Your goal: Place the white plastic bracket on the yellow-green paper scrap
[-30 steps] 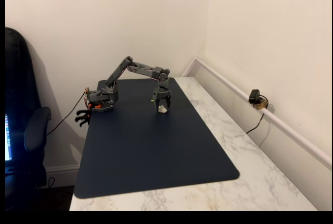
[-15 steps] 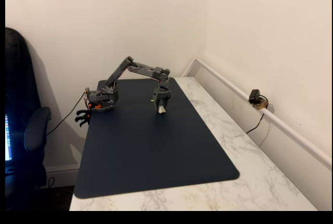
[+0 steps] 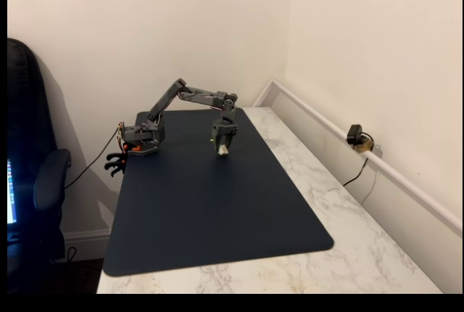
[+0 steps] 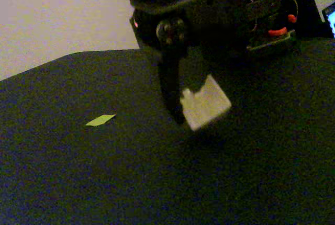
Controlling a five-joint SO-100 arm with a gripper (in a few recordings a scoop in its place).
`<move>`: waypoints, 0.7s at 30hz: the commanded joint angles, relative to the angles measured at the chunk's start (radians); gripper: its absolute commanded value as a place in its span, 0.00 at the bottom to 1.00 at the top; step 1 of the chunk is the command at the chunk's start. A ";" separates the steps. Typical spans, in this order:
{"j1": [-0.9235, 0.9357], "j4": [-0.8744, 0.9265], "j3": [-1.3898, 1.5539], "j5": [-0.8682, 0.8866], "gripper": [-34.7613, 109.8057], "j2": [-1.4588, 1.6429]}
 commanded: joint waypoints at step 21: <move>0.261 -0.152 0.609 -0.083 0.24 0.747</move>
